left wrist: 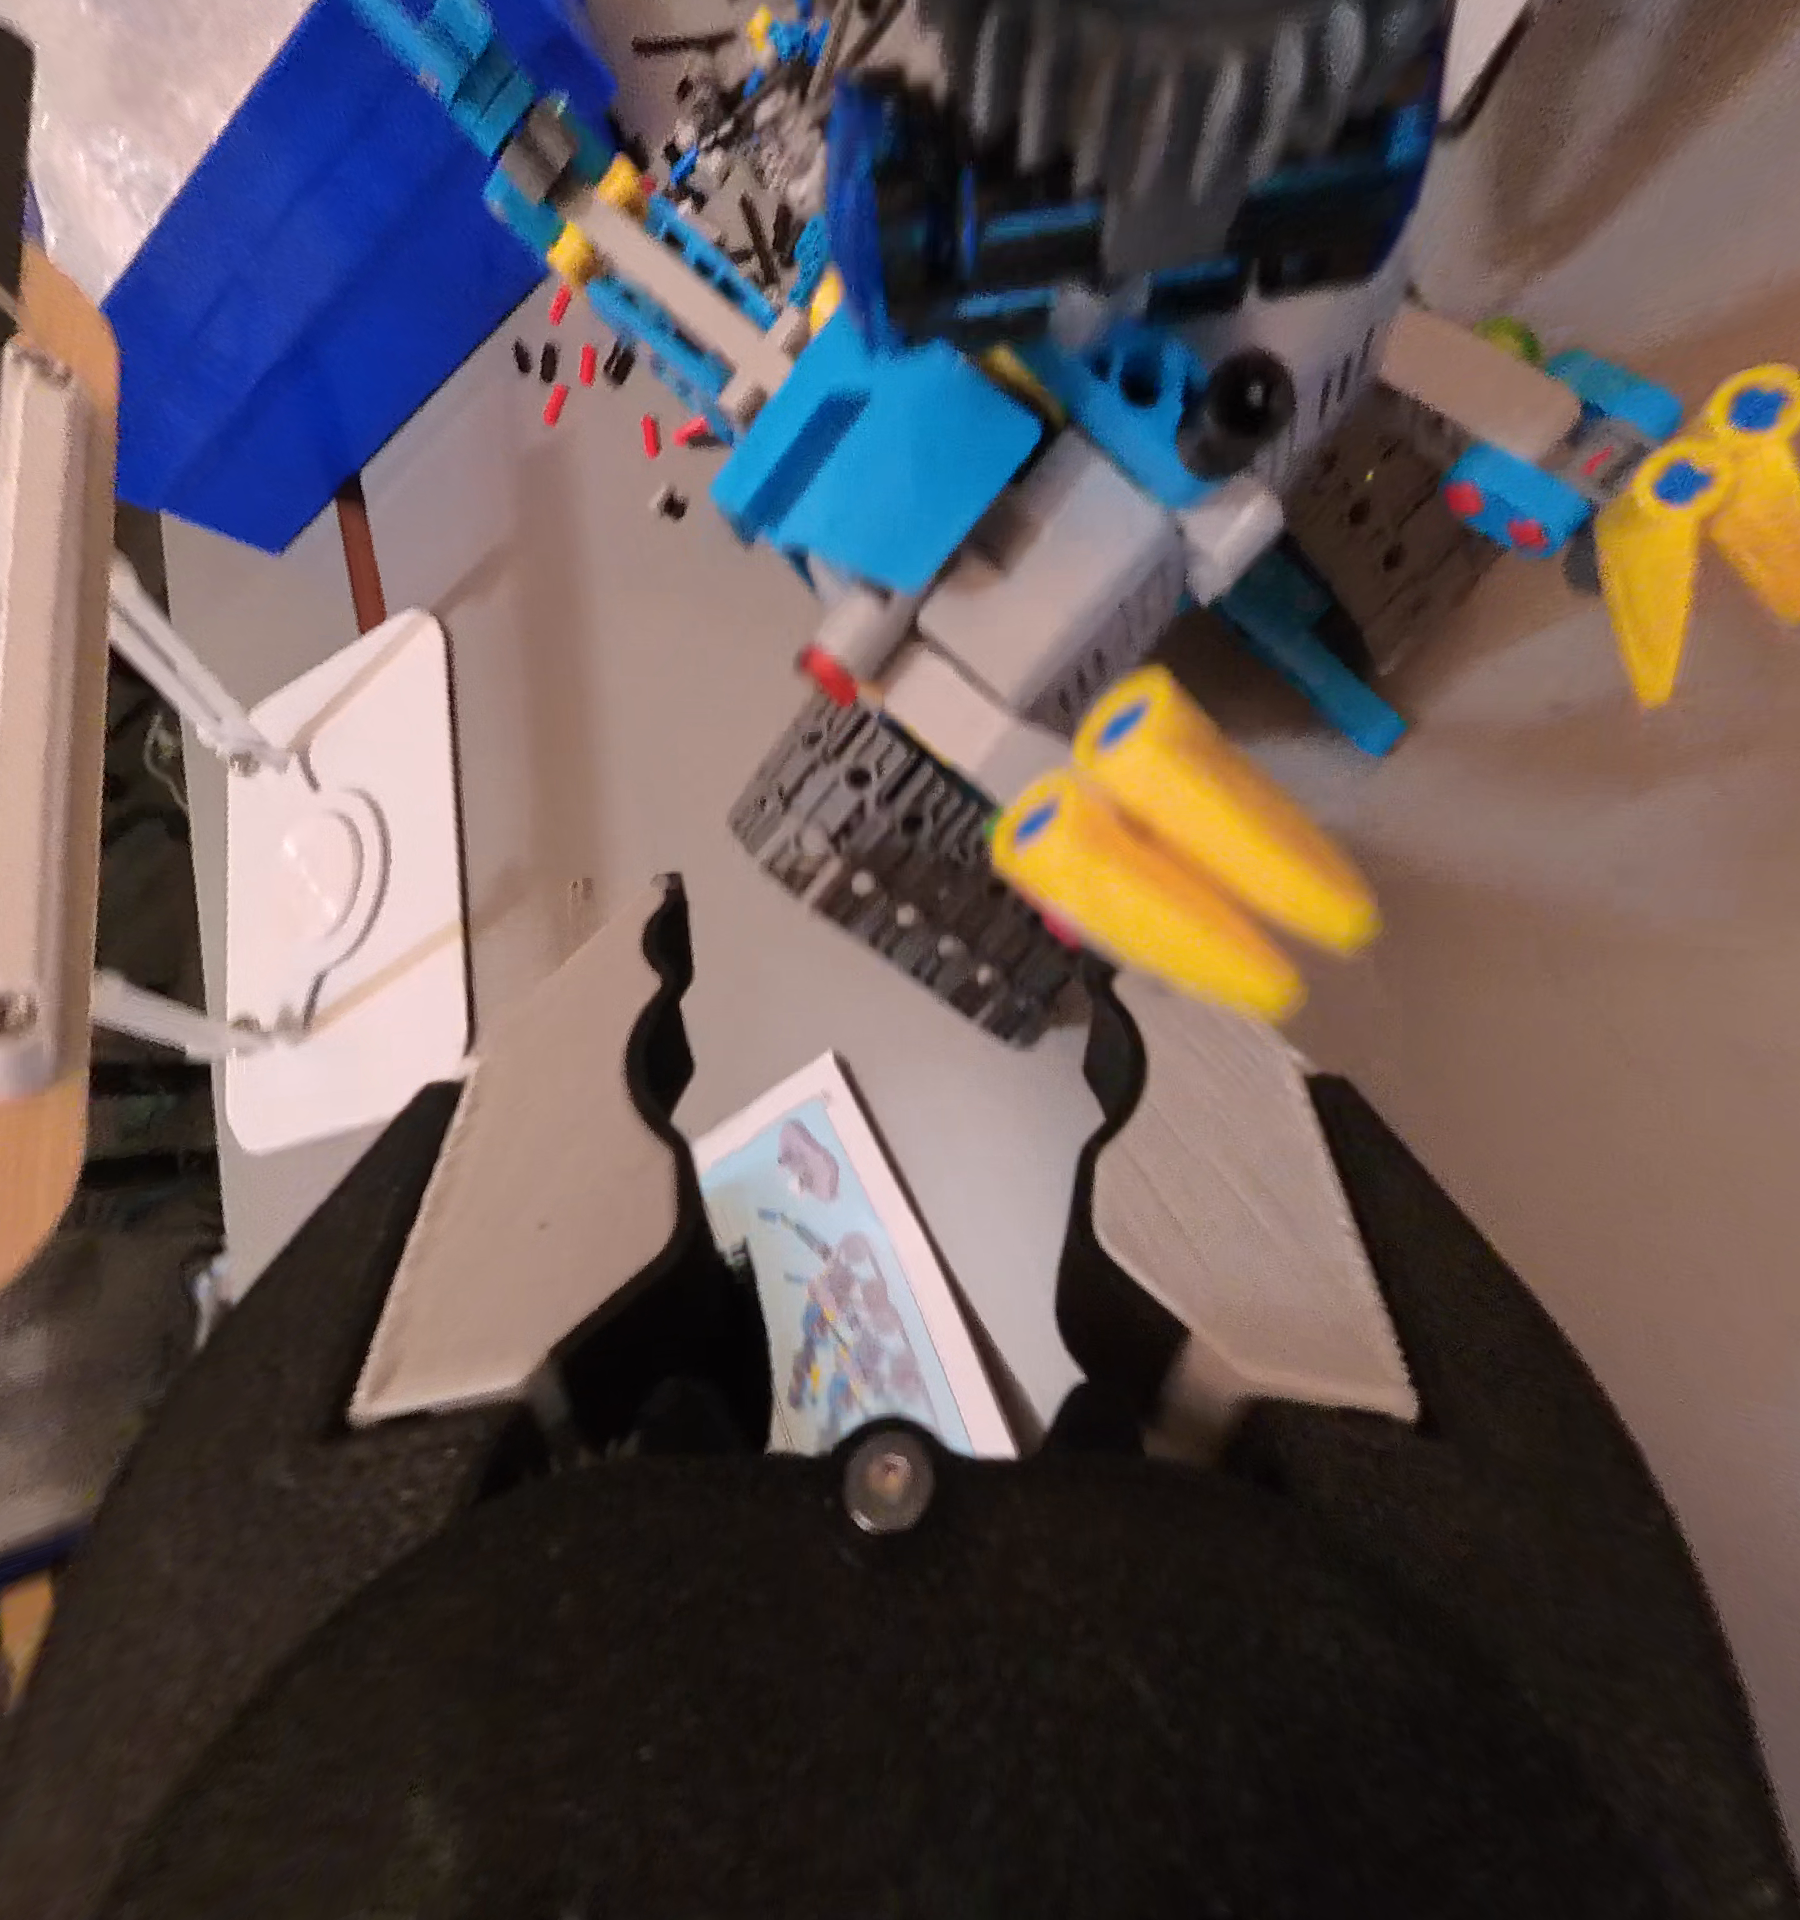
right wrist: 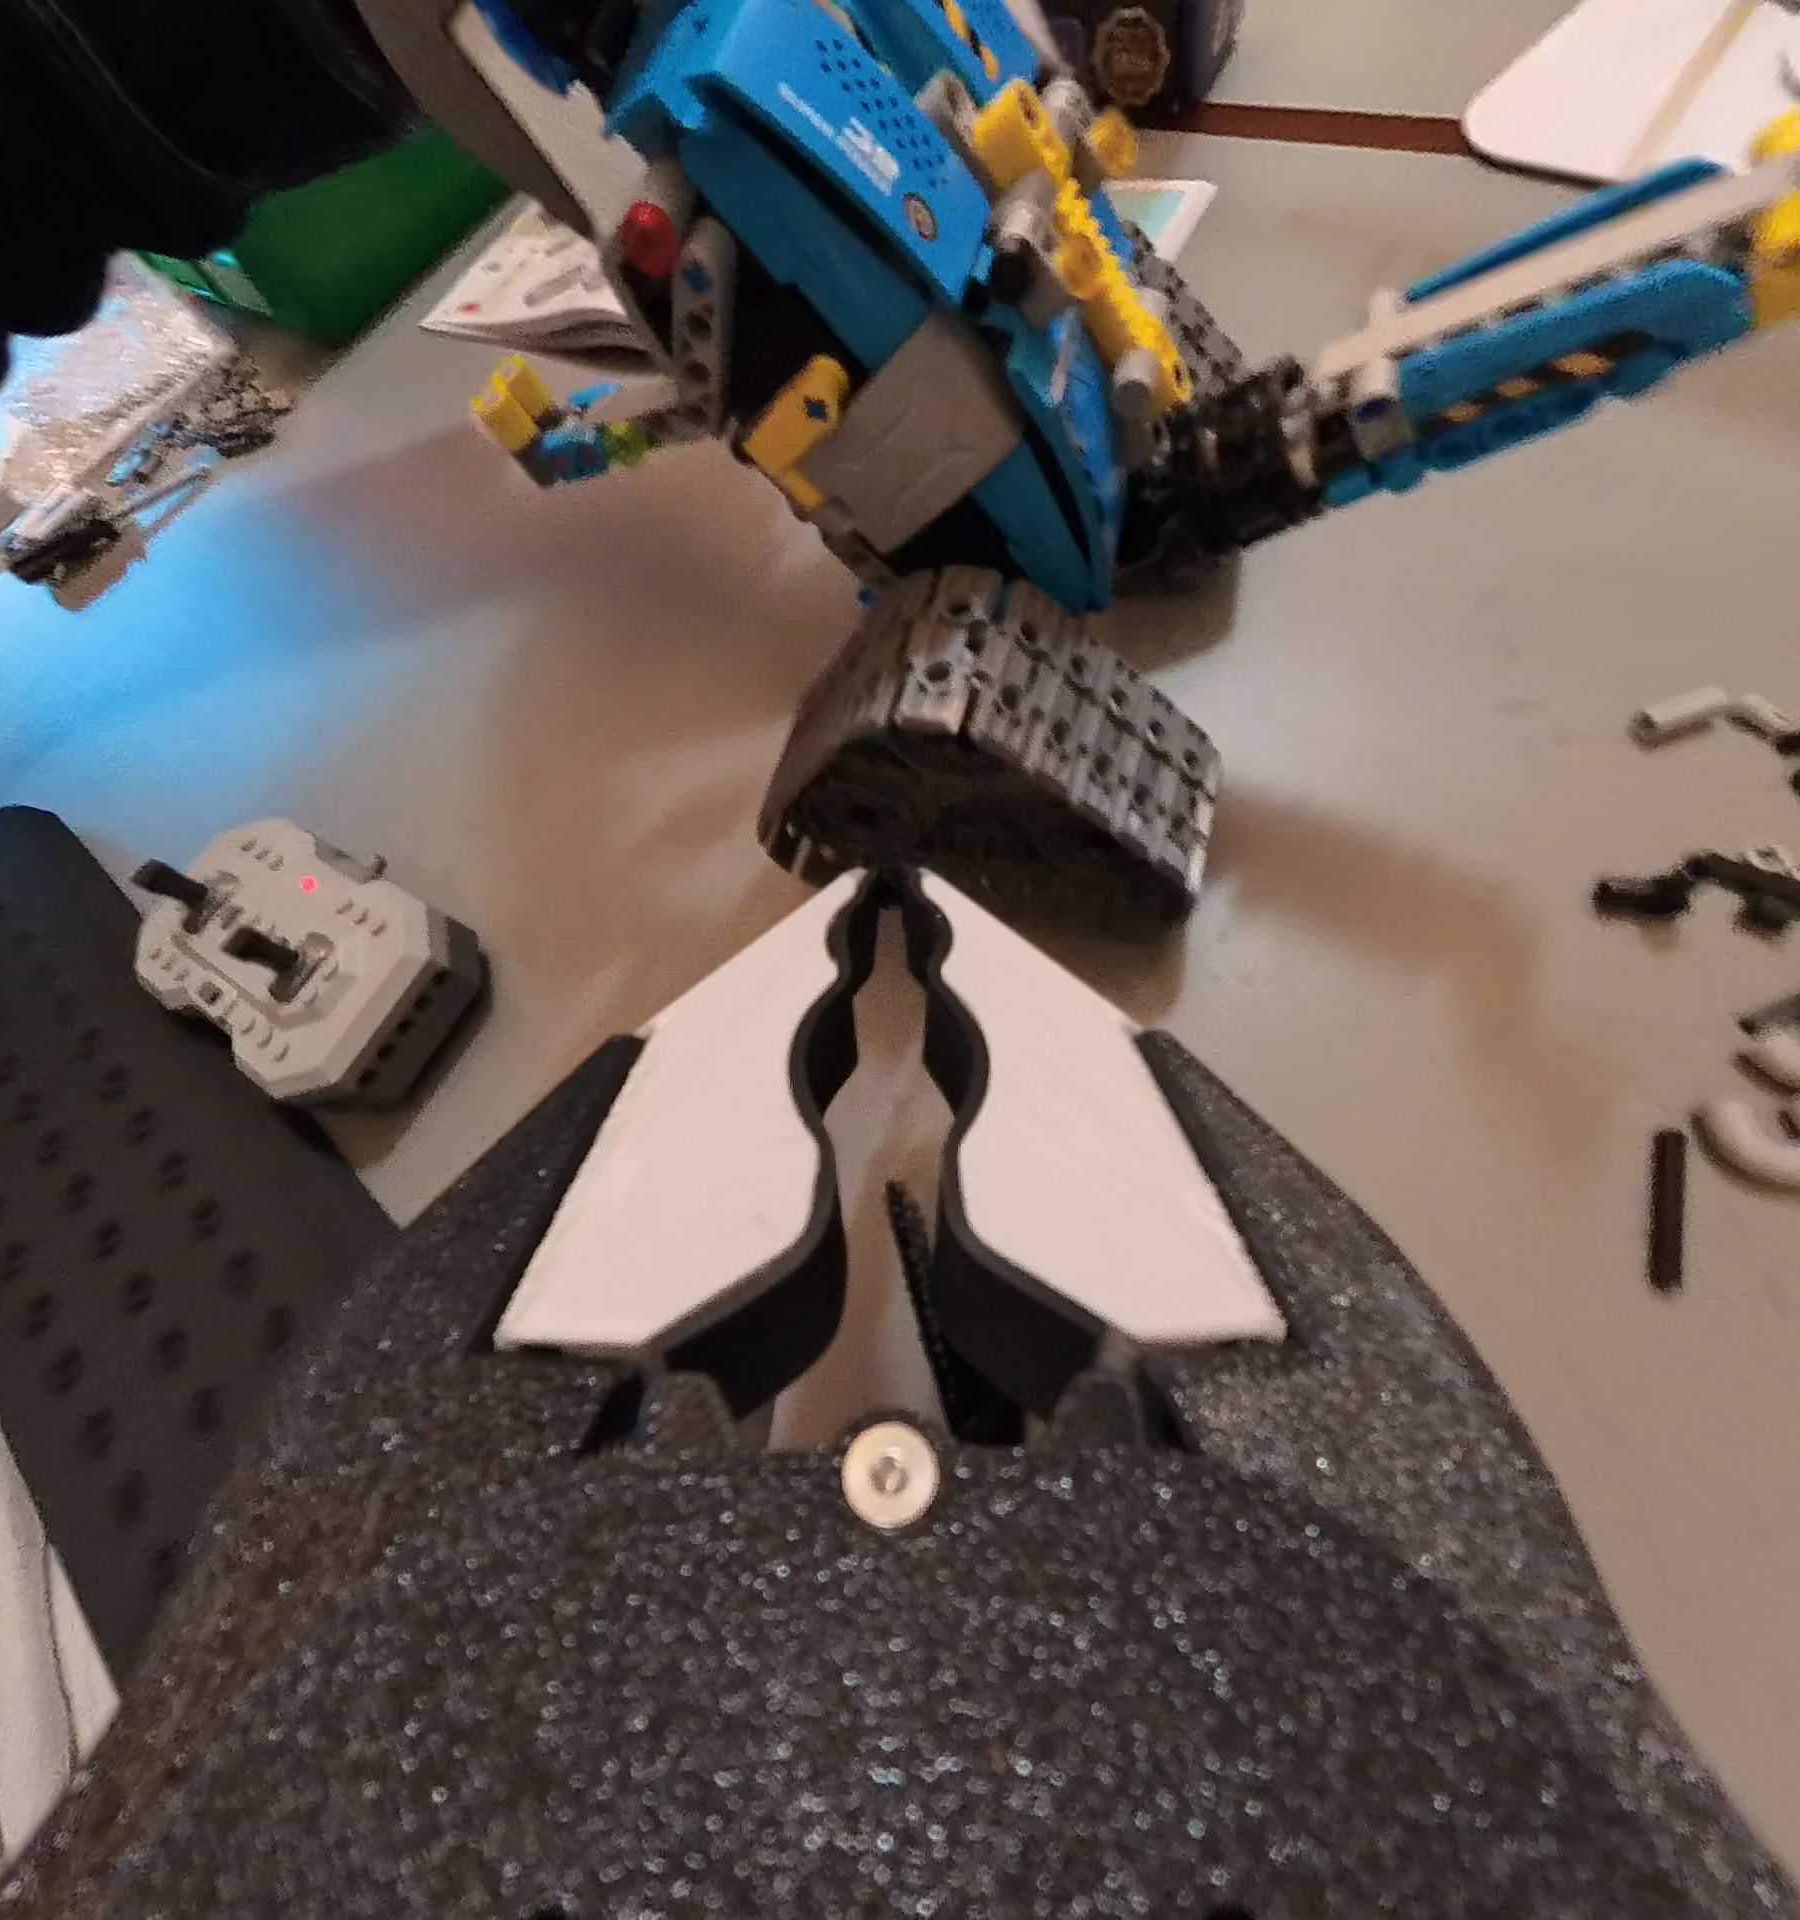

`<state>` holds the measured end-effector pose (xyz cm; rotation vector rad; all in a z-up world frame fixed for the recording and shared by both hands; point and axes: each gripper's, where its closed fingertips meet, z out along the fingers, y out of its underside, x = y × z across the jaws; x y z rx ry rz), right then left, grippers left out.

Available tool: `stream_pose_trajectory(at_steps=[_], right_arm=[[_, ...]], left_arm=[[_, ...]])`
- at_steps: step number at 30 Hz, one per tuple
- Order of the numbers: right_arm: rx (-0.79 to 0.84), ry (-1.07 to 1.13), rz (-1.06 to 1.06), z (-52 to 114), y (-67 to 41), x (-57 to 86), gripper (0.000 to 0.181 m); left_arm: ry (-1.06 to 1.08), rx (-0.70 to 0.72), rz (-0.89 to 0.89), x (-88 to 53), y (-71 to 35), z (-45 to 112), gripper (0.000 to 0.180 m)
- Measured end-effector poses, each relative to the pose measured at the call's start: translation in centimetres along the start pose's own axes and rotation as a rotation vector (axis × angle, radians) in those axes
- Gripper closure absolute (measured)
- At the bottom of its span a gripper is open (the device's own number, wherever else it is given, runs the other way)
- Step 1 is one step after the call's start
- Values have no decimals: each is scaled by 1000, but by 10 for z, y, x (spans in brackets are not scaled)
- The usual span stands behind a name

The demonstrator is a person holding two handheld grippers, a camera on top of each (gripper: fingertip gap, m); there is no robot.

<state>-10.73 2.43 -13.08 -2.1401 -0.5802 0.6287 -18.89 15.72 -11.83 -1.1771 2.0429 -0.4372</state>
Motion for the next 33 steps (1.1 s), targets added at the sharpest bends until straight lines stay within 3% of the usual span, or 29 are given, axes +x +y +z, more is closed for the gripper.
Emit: stream_pose_trajectory(at_steps=[3,6,9,14,16,18,23,28,33], right_arm=[[29,40,19,-22,6,11,177],[111,73,-14,-28,-5,24,177],[166,96,-179,-14,-23,36,177],[165,43,-214,3,-27,29,178],[163,77,-244,6,-24,28,177],[130,104,-278,10,-19,29,177],[130,129,-305,11,-18,27,177],[126,142,-334,12,-17,22,177],[131,142,-333,13,-17,20,177]], left_arm=[[-7,-1,-175,2,11,-32,106],[19,155,-384,10,-18,-77,102],[-8,291,-340,22,-75,-104,102],[-96,239,-215,21,-131,-92,97],[-152,220,-217,12,-136,-85,111],[-181,224,-242,9,-140,-82,132],[-376,239,-488,-3,-133,-88,133],[-587,497,-894,-12,-114,-105,133],[-689,712,-997,0,-99,-116,133]])
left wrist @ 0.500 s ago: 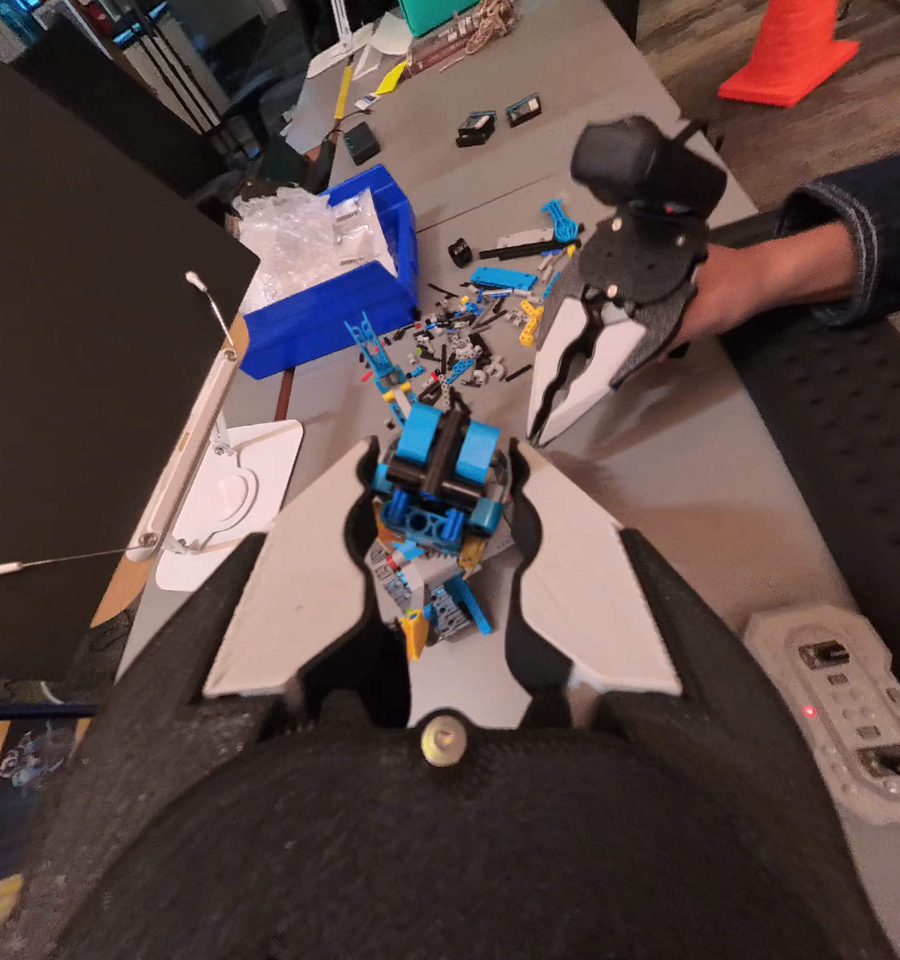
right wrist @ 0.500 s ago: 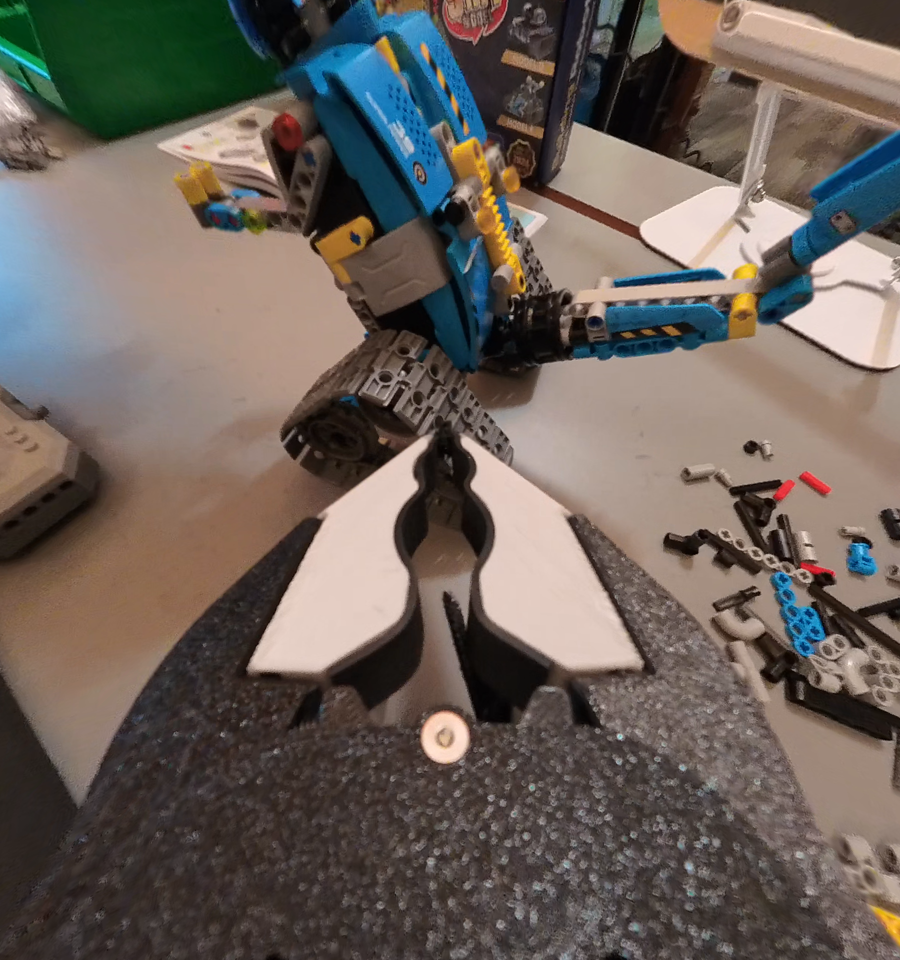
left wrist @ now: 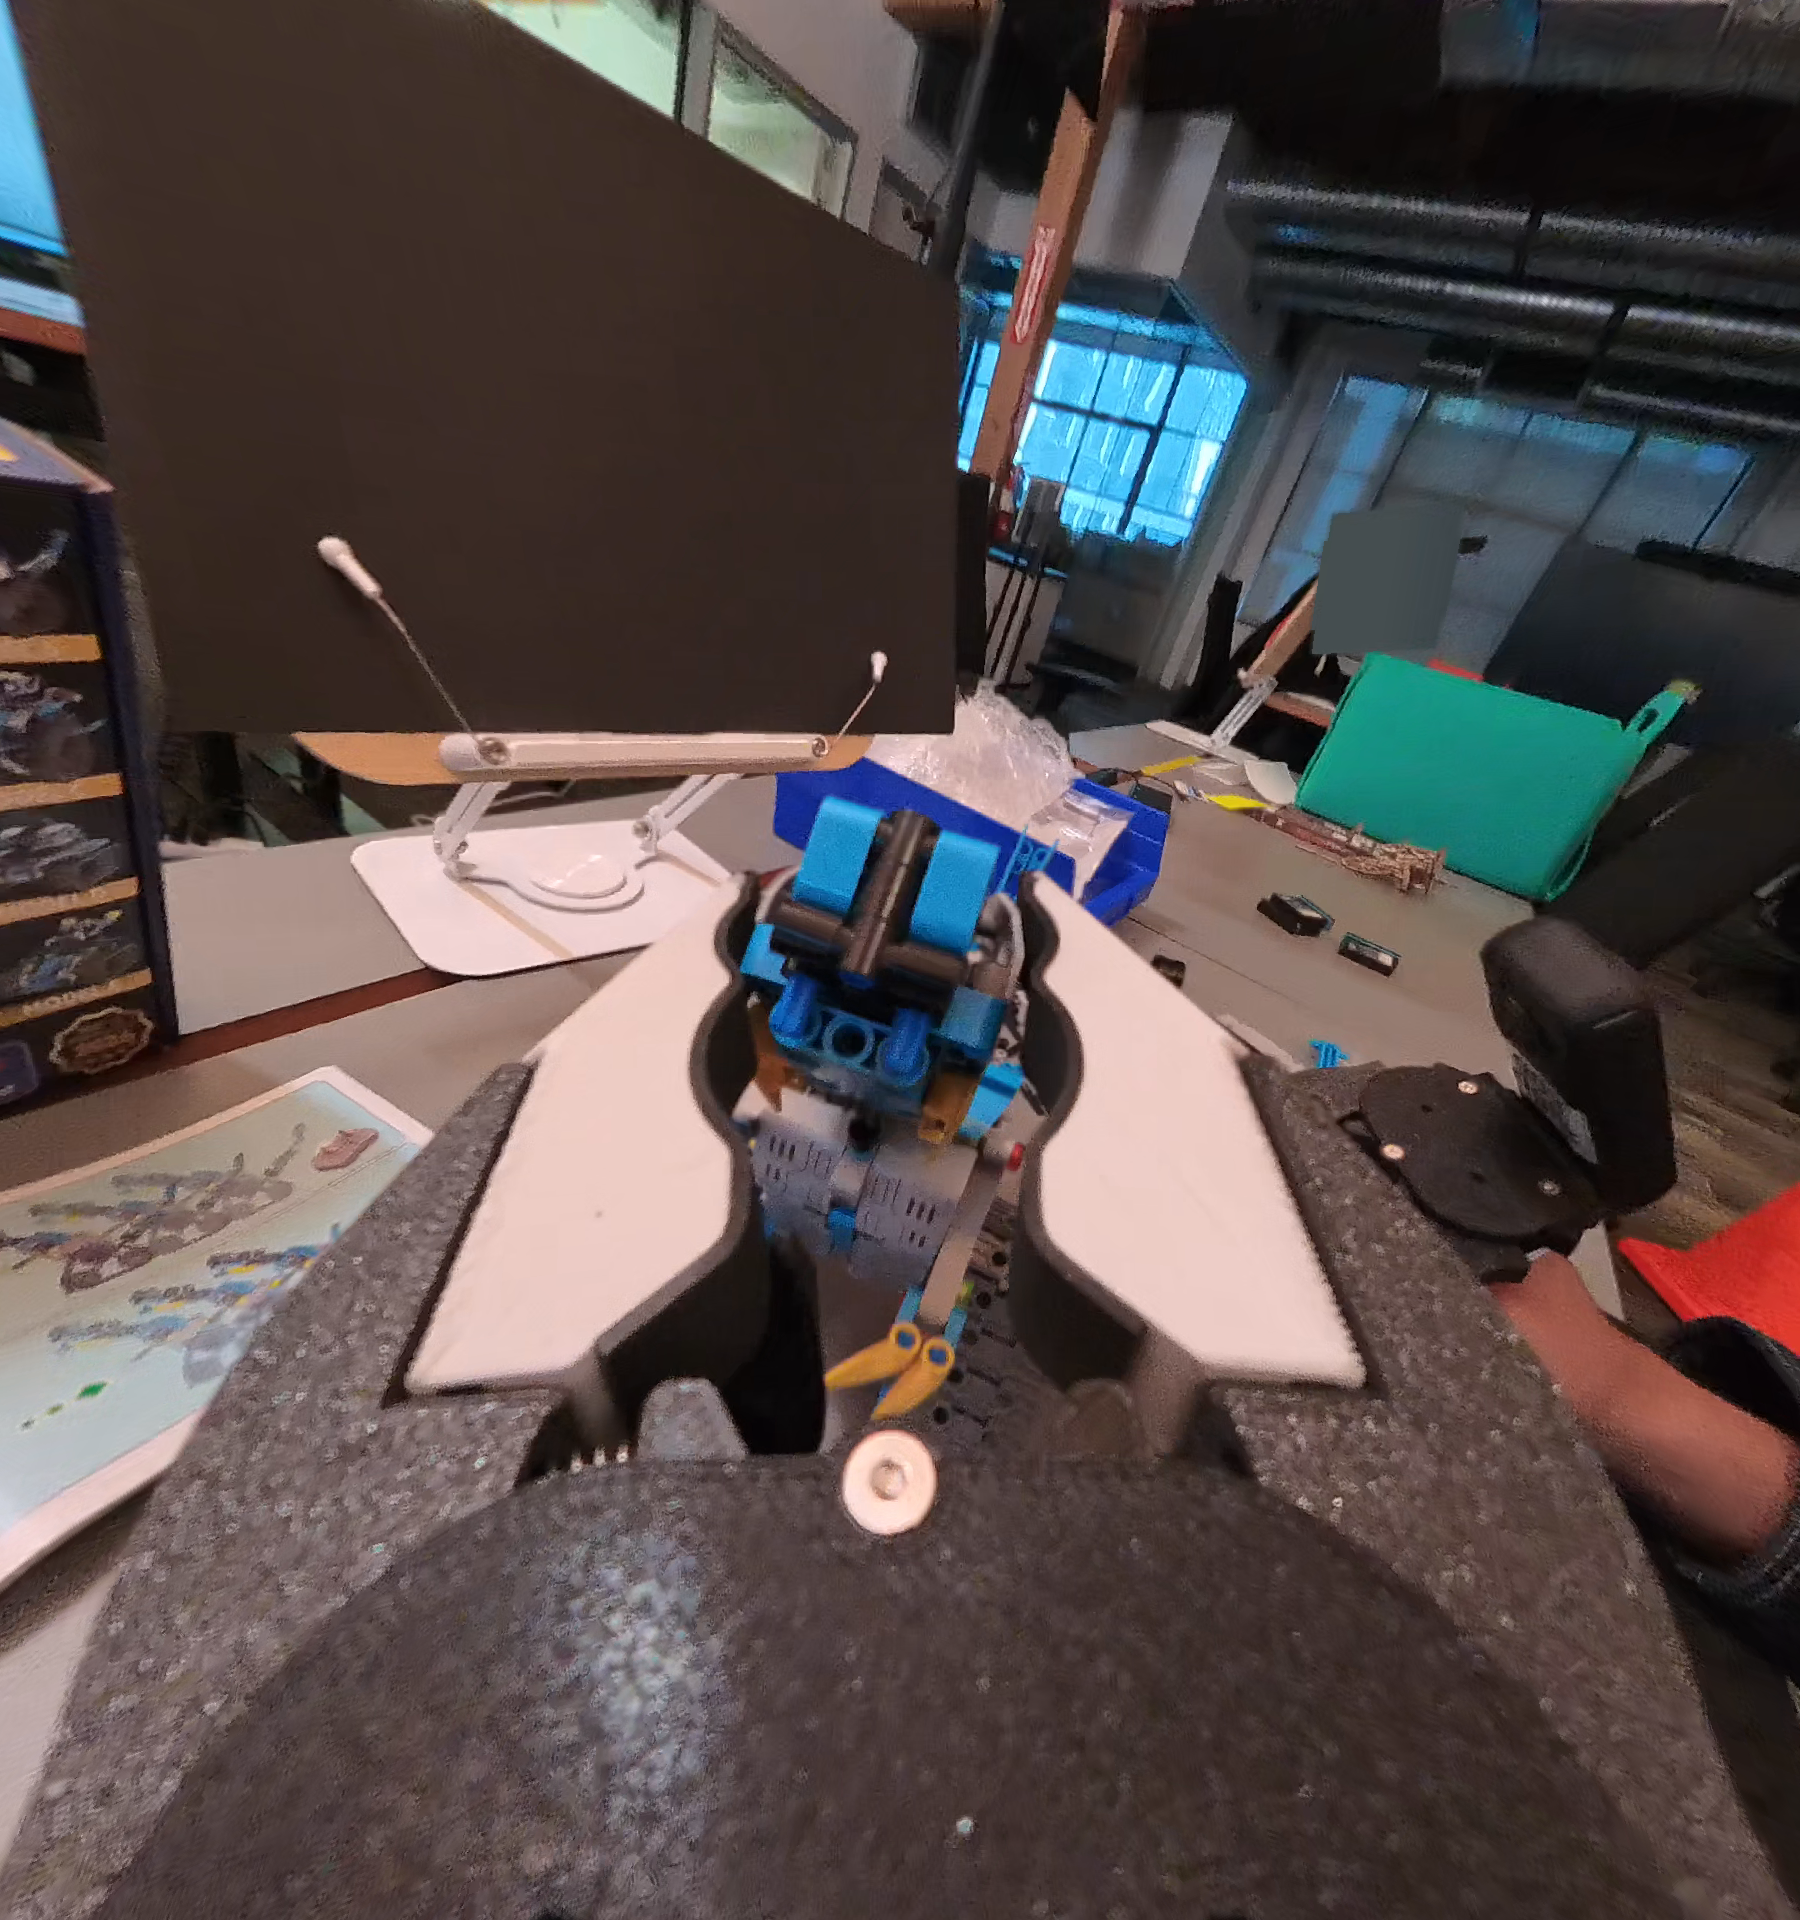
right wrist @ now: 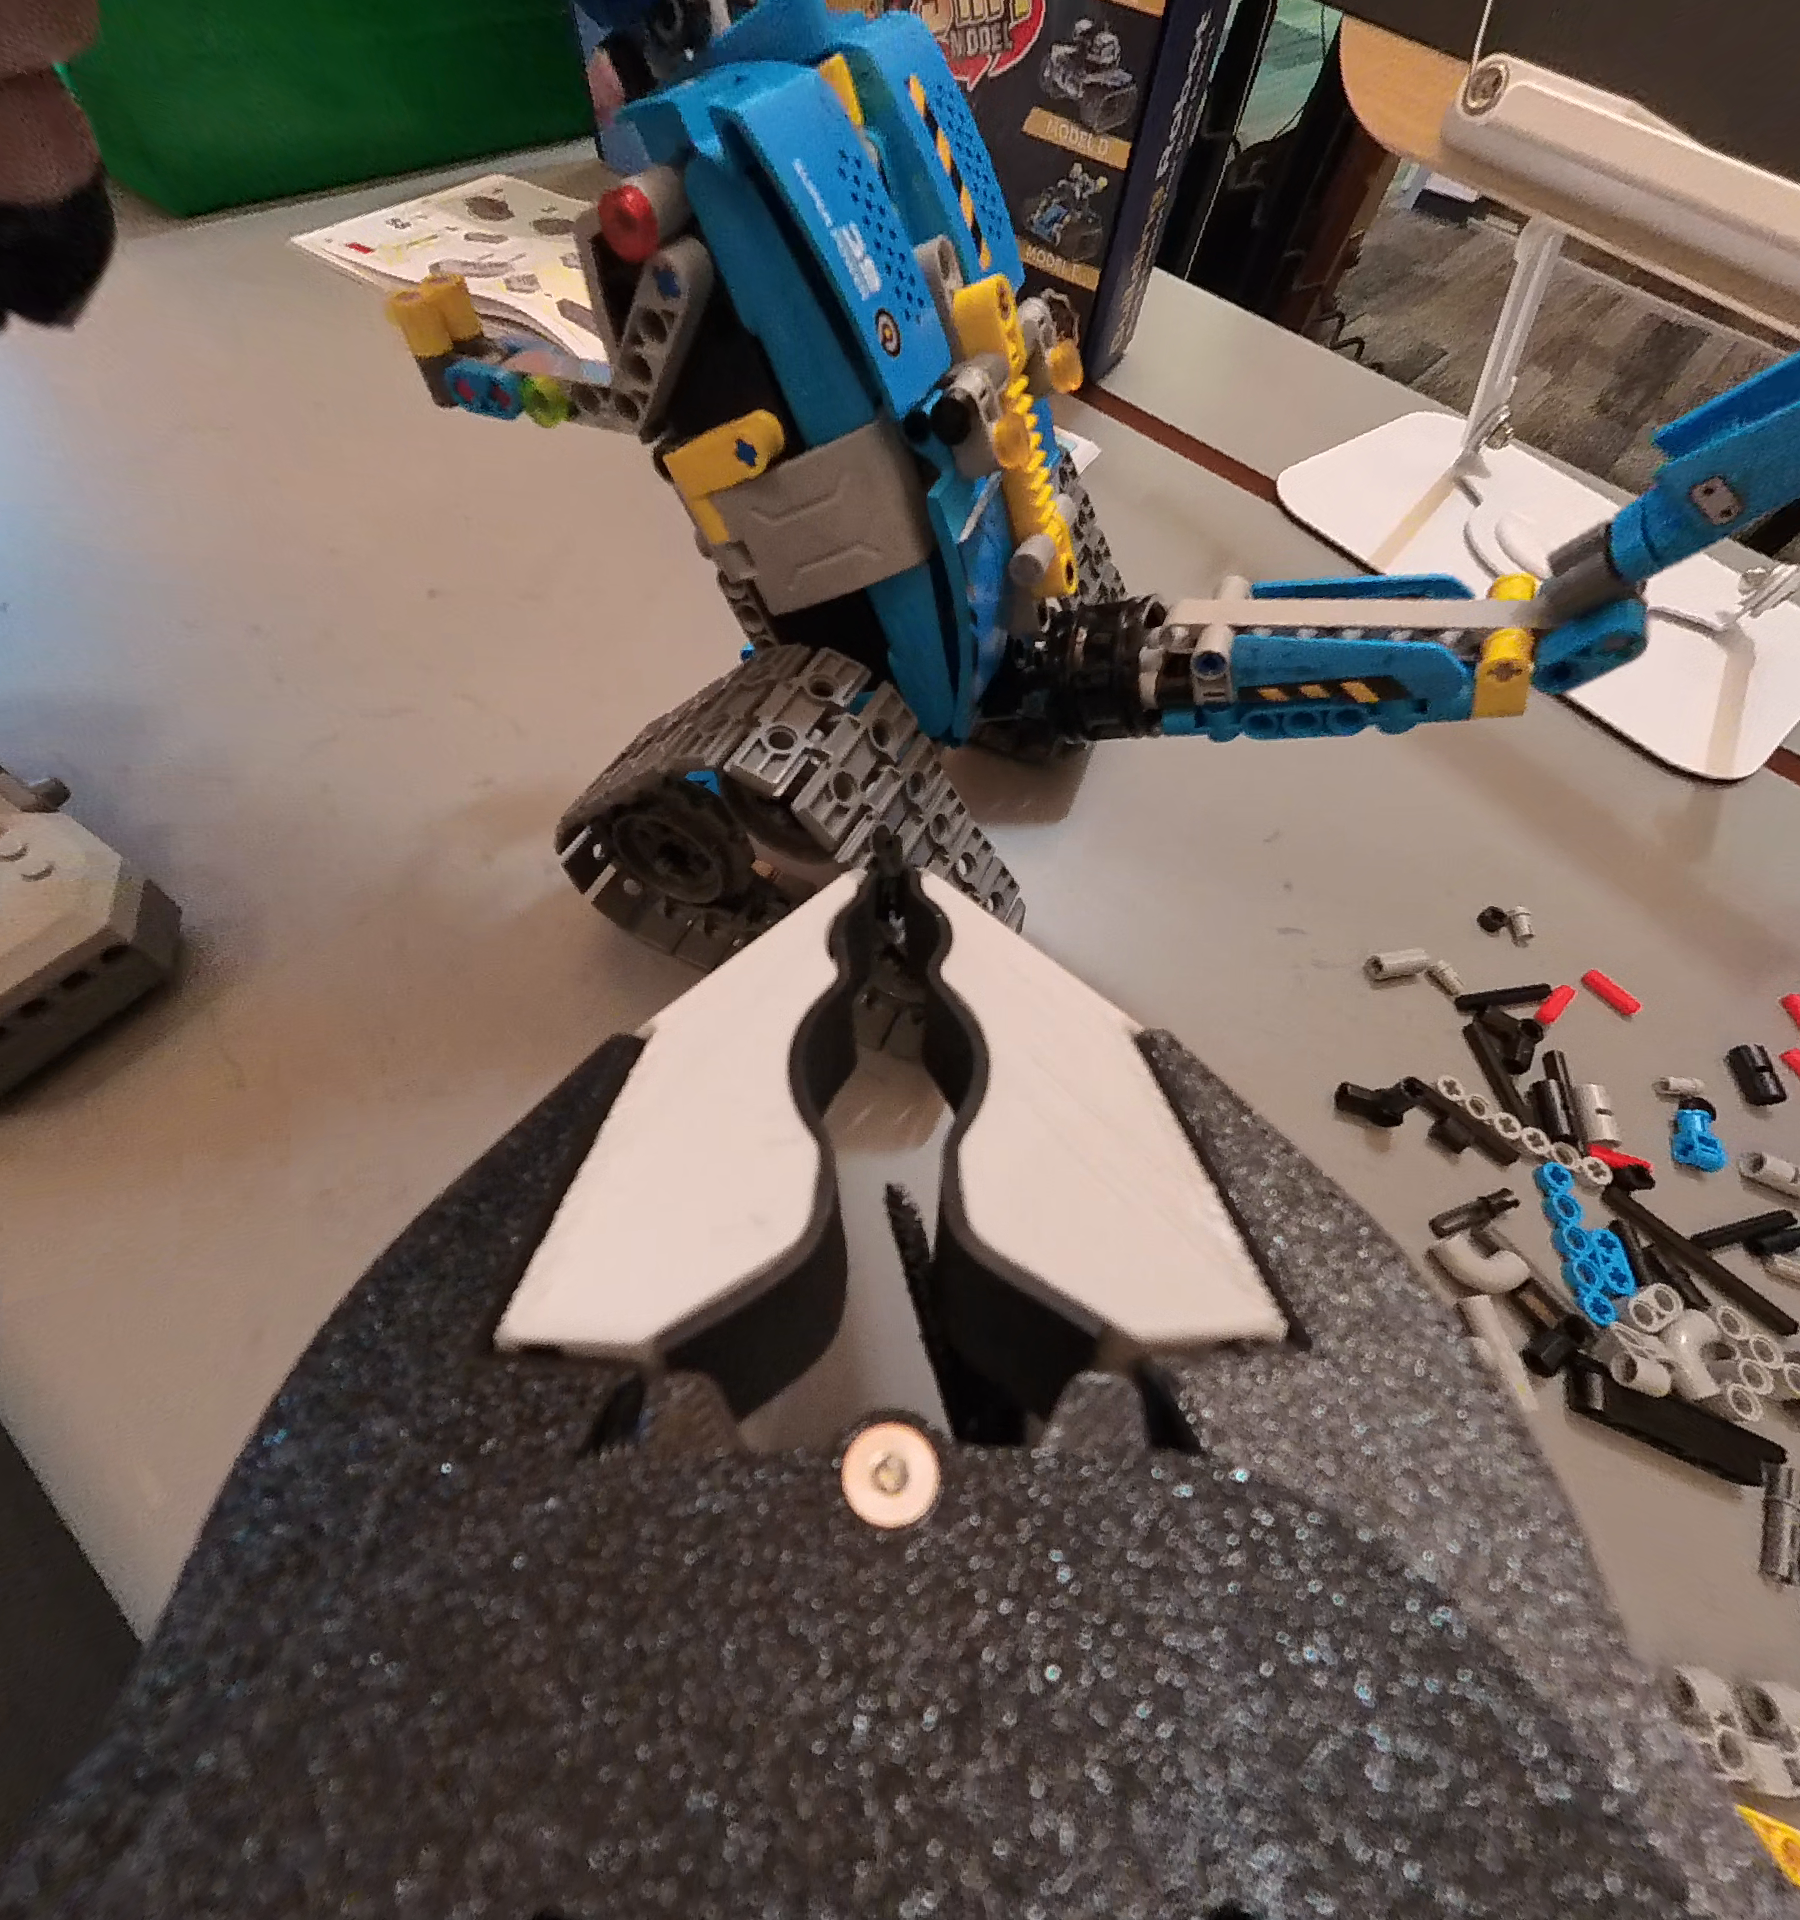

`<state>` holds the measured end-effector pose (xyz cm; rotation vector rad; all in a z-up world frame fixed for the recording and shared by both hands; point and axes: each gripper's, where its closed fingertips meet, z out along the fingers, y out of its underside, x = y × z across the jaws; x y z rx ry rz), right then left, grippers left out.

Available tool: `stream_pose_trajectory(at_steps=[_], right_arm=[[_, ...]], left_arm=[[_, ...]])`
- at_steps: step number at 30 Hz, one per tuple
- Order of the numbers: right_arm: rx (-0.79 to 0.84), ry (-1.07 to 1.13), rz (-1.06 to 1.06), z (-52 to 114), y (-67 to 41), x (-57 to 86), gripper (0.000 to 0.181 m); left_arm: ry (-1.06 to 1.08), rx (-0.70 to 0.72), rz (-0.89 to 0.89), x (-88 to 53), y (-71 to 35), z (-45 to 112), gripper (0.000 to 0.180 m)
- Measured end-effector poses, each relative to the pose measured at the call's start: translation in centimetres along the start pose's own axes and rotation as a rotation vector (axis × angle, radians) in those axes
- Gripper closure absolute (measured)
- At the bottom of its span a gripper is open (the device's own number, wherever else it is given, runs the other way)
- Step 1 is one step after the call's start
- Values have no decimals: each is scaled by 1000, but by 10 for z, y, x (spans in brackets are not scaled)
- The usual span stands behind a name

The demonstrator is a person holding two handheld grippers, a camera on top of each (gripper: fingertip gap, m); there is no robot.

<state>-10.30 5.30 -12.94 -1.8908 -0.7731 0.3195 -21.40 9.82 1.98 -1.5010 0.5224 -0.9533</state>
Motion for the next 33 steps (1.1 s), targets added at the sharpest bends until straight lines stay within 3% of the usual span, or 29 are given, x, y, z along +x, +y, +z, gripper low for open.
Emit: stream_pose_trajectory(at_steps=[9,13,18,21,23,28,33], right_arm=[[46,29,41,-16,-7,19,177],[102,15,187,-59,-4,81,177],[-308,-203,113,-56,75,109,177],[-364,-184,-12,-43,95,113,177],[-331,-171,-54,-34,93,112,177],[-356,-175,-19,-11,93,105,177],[-389,-98,32,-16,96,112,151]], left_arm=[[29,-23,51,-5,14,-15,133],[35,-28,135,-12,17,-15,132],[66,-103,31,-24,34,-19,122],[64,-150,9,-22,45,-38,105],[43,-164,23,-21,49,-56,103],[92,-369,42,-5,87,-105,105],[154,-664,72,16,140,-156,112]])
